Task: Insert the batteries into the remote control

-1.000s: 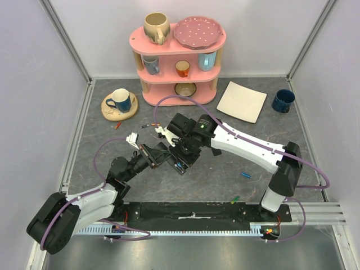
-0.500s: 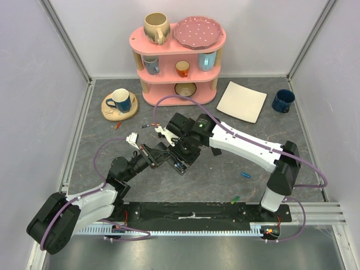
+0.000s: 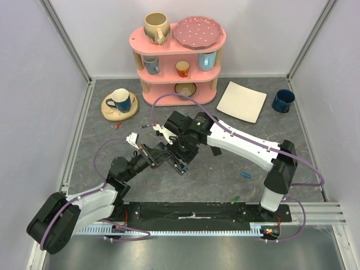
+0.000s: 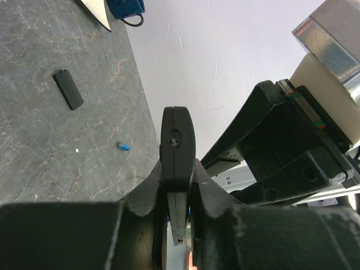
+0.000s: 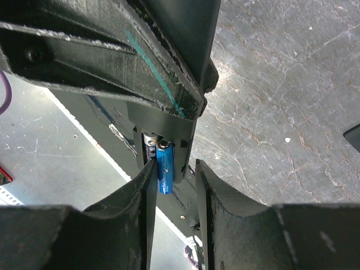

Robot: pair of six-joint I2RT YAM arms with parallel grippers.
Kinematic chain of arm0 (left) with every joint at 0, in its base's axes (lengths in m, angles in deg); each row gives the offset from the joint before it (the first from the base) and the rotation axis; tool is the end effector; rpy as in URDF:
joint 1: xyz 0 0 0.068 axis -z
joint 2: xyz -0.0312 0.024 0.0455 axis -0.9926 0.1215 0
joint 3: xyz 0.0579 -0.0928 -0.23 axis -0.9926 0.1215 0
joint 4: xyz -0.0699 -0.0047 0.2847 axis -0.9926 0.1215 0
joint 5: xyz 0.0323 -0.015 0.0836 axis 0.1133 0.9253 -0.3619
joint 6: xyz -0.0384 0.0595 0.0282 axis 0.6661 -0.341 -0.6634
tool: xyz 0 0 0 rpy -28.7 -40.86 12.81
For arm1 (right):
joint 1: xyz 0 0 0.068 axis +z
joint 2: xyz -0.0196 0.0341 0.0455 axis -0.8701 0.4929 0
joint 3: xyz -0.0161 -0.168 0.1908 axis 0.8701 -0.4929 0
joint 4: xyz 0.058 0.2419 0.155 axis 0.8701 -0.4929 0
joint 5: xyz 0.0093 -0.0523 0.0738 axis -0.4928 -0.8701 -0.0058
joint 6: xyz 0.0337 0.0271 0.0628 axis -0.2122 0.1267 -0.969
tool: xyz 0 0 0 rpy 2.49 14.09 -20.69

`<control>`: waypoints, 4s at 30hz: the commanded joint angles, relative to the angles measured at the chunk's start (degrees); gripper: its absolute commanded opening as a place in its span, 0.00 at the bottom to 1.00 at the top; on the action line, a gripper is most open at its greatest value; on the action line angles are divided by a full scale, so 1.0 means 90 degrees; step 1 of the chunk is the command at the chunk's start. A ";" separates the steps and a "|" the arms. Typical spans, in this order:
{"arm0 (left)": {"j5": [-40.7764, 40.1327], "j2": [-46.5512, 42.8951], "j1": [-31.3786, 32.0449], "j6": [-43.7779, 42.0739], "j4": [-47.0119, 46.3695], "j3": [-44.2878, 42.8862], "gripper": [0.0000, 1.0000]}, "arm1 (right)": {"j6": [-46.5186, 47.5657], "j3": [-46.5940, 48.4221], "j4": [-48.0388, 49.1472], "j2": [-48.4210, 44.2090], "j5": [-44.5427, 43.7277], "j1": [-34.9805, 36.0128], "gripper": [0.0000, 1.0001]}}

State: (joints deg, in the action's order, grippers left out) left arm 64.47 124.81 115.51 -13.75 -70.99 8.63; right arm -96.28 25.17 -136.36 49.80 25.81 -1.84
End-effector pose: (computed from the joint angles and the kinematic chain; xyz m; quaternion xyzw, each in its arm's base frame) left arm 0.1817 -0.1417 0.1433 -0.1251 0.6576 -0.6631 0.3348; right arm 0.1939 0.3427 0.2660 -0.3819 0.9036 0.1792 0.0750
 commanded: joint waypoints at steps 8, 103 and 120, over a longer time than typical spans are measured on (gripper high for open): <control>0.0257 -0.0030 0.0042 -0.0052 -0.0444 0.0356 0.02 | 0.0058 0.0614 0.0101 0.0141 -0.0117 -0.0060 0.41; 0.0823 -0.0274 0.0042 0.1433 -0.0405 -0.0298 0.02 | -0.1914 -0.7315 0.9017 -0.5074 0.1983 -0.0880 0.68; 0.0960 -0.0254 0.0052 0.1452 -0.0688 -0.0210 0.02 | -0.1934 -0.7178 0.9085 -0.4742 0.2286 -0.0977 0.66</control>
State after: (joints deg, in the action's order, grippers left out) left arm 70.83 123.15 115.64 -1.83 -72.28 7.52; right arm -114.03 -40.38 -56.58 6.28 45.50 -9.93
